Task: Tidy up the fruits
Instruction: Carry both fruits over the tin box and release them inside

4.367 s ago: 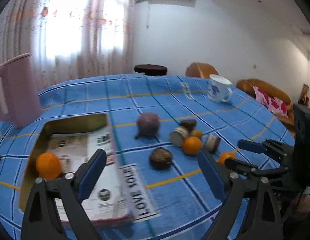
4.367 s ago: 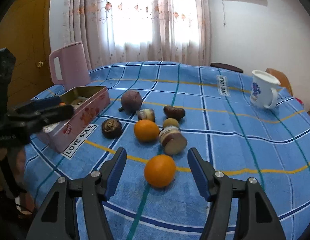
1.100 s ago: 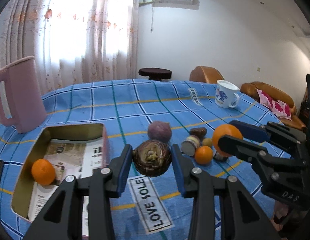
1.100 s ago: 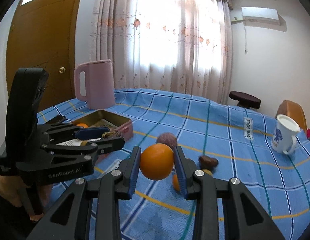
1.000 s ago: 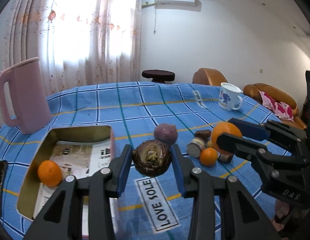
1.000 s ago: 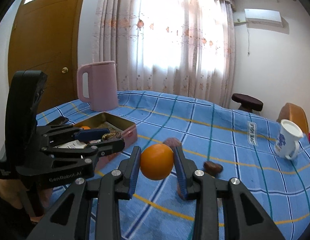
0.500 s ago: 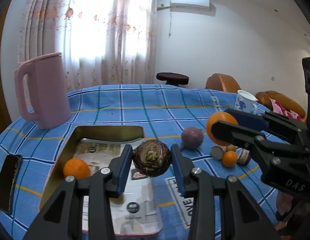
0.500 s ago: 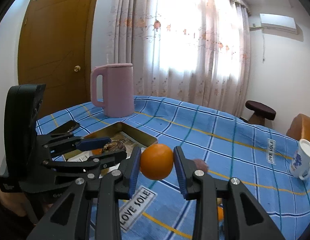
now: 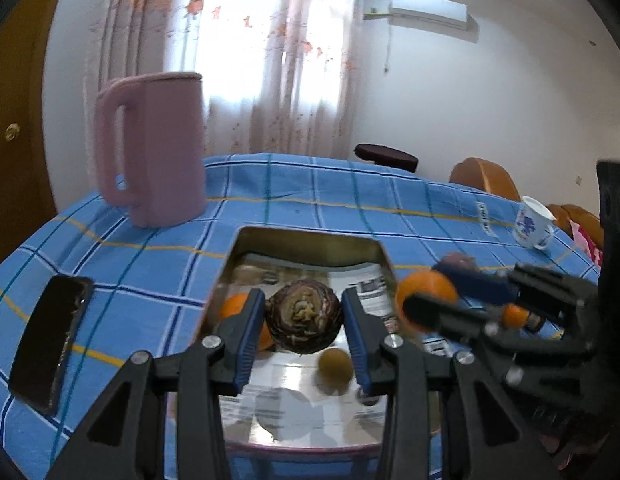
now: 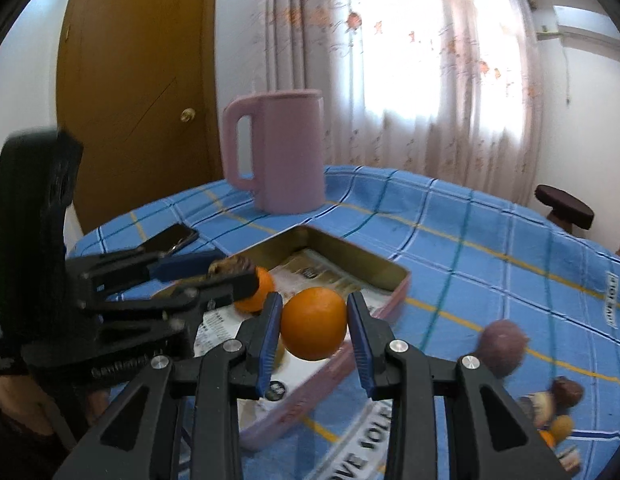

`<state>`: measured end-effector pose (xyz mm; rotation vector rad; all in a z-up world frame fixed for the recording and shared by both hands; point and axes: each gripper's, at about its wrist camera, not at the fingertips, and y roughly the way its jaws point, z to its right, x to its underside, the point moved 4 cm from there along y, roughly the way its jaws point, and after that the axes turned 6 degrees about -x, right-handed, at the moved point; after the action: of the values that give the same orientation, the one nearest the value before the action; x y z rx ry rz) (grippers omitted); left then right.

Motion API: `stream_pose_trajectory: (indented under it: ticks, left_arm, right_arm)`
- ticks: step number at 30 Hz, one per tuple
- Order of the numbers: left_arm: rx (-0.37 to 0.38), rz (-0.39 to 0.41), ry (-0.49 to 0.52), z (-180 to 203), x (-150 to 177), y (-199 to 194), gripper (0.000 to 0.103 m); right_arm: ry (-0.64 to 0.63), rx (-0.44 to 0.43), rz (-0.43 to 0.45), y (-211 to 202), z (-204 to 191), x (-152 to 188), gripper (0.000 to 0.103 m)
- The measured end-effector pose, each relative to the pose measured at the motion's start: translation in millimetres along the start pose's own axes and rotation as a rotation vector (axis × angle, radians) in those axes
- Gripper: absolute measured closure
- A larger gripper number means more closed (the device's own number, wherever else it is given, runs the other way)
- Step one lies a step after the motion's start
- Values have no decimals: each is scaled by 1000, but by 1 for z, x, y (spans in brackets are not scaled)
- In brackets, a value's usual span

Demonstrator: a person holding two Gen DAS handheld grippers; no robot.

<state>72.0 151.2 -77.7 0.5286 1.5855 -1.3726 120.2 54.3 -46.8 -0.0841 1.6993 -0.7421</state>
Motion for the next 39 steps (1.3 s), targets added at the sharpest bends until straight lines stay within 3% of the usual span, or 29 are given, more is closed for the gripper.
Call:
stream_pose_trajectory:
  ticks: [13,16,17,18,19,24,30,35,39]
  left_arm:
    - [-35,-44,-23,-20,14,9,61]
    - [-42,-24,-20,-16,12,3,46]
    - [-52,-14,-19,-14,10,1,36]
    - [-56,-1,-20,-12,8,-2,27]
    - [-51,11,-19,-10,5,-5,24]
    - [4,39,-4,16,-3,-16,7]
    - [100,21,56,69,-9,-15,6]
    - [158,1,111,116,-10,-9,3]
    - [176,-31,158,146,-5,4,3]
  right_arm:
    - [-20,-31,-109,29,-14,14,66]
    - [-27,-27,-102,27,-14,14,57]
    - [-29,-19,-89,22,-13,14,53]
    - [-29,-18,-81,19,-12,15,53]
    - [-29,-9,-68,11,-8,16,52]
    - [-38,85,-22,-34,19,22,52]
    - [2,299,-32,-97,87,44,52]
    - [77,366,-70,-121,128,67,52]
    - [144,328,-127,-122,147,84,52]
